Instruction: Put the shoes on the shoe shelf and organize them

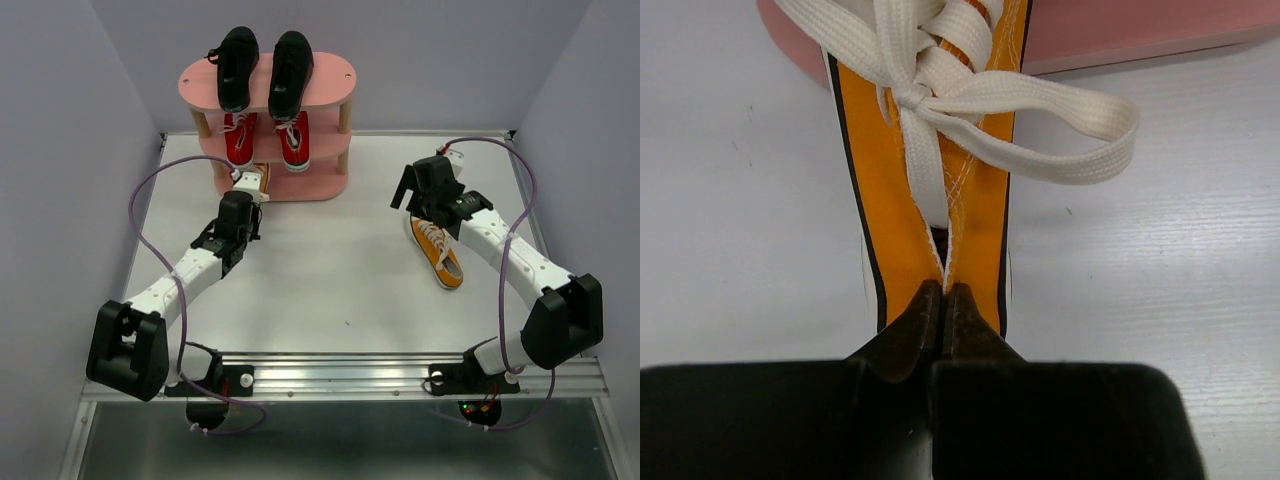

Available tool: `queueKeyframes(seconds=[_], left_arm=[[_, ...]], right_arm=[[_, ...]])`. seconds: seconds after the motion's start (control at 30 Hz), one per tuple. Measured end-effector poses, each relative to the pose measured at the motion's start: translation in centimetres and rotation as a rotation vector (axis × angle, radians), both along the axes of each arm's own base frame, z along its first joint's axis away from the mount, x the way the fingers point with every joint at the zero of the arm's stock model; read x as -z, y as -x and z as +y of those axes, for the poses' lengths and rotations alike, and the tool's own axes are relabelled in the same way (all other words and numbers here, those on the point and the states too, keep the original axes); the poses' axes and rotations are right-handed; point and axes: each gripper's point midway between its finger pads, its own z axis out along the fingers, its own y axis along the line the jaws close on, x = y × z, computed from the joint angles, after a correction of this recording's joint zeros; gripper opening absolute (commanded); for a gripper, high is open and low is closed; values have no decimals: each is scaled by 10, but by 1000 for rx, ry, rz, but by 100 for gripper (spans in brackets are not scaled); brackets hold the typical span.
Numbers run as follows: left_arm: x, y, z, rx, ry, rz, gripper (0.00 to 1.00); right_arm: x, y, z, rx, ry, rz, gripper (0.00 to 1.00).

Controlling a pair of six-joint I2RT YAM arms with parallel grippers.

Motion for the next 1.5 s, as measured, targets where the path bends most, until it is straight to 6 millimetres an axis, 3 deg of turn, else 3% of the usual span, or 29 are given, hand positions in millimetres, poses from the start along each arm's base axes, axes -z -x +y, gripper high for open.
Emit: queueKeyframes(seconds=[0.13, 0.33, 0.6, 1.5], left_arm=[[-11, -3, 5, 9, 5, -44, 0], [-12, -8, 14, -3, 12, -50, 0], [-15, -33, 3, 3, 40, -55, 0], [16, -90, -21, -7, 89, -52, 0]], right_arm=[[0, 0, 0, 0, 0, 0, 100], [0, 0, 0, 0, -1, 0, 100], [0, 4, -2, 1, -2, -3, 100], [-9, 10, -8, 23, -5, -29, 100]])
